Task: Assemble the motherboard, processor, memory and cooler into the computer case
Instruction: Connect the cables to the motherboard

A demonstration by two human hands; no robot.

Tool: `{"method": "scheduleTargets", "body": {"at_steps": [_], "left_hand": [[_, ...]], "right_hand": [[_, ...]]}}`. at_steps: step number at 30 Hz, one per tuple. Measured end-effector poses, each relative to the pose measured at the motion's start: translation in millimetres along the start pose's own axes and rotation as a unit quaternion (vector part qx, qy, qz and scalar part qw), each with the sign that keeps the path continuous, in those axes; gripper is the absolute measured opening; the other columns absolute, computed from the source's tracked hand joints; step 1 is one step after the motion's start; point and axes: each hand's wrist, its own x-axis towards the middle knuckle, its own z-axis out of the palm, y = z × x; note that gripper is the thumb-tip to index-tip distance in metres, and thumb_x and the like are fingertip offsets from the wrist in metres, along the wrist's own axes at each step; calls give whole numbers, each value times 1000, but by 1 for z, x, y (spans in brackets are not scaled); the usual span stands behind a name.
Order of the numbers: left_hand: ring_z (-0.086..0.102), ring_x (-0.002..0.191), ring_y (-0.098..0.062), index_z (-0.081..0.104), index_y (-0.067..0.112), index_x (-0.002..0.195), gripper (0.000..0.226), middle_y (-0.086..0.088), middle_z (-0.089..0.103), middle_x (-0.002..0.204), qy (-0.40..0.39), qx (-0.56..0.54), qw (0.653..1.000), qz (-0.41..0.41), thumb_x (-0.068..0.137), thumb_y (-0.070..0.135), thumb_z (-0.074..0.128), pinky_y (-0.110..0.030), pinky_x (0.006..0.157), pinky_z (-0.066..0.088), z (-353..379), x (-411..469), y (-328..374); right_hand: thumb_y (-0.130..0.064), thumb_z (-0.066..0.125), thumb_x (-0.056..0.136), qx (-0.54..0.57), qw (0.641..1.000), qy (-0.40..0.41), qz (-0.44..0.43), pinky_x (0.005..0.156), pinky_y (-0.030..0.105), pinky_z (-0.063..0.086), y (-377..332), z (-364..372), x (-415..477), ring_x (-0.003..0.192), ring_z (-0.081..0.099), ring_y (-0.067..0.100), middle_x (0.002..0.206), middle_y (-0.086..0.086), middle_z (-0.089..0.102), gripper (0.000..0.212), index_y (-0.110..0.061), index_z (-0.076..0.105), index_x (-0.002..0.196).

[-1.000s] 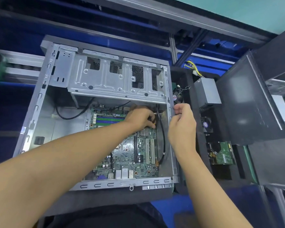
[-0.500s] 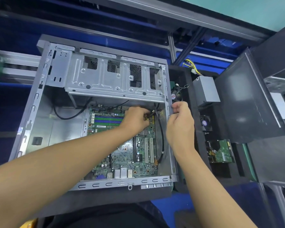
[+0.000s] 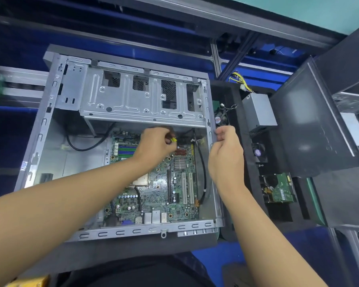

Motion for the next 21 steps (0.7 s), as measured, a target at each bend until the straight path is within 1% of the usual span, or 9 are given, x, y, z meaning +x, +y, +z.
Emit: {"method": "scheduleTargets", "body": {"at_steps": [2,3,5,8,10,12,14,18,21], "left_hand": [[49,48,-4,55,17,60,30,8,53,55,-12,23,998,-52,86,21,69,-10,41,38,-5,8,-12],[50,50,-7,57,16,62,28,6,54,57,-27,41,997,-57,87,23,68,-11,41,37,-5,9,-14],[58,63,-6,67,20,81,9,10,62,75,-59,65,996,-31,86,26,70,-18,61,51,0,10,-13],[59,74,-1,68,31,95,15,16,63,87,-83,63,995,-7,82,30,76,-27,83,54,18,10,-3],[61,82,-5,68,35,97,19,16,68,89,-77,95,992,-2,80,34,77,-36,99,46,30,11,3],[62,93,-11,68,35,101,22,15,70,95,-56,136,989,2,80,38,75,-46,110,29,40,13,7],[62,97,-14,69,34,99,19,13,71,95,-45,139,989,0,81,38,75,-47,110,23,46,14,9],[63,91,-23,67,26,83,7,5,69,84,-46,123,991,14,81,28,73,-44,105,34,54,17,17],[62,90,-26,67,23,82,4,1,68,83,-46,126,991,14,83,26,70,-40,100,34,61,18,18]], "right_hand": [[0,39,95,4,1000,0,-1,70,28,34,0,0,0,89,51,14,102,-7,57,30,-17,55,114],[0,39,95,4,1000,1,-1,70,28,33,-1,0,0,88,51,14,102,-7,56,30,-17,54,114],[0,39,95,1,1000,-1,0,70,28,33,-1,0,0,88,50,14,103,-7,56,30,-17,54,113],[-1,39,95,0,1000,-2,3,71,28,33,-2,0,0,90,50,13,106,-7,56,29,-18,54,114],[-1,38,95,1,1000,-4,2,71,27,33,-2,-1,0,91,50,13,106,-7,56,29,-18,53,114],[-1,38,95,3,1000,-5,2,72,28,34,-2,-1,-1,91,50,13,106,-7,56,30,-18,53,114],[0,39,95,5,1000,-5,3,73,31,36,-2,-1,-1,90,51,14,105,-7,56,30,-18,53,114],[1,39,94,9,1000,-1,3,72,31,34,-2,-1,-1,88,49,13,103,-10,55,31,-19,53,113],[1,39,93,13,1000,-2,0,72,32,35,-1,-1,-1,87,49,11,103,-10,55,31,-19,53,112]]}}
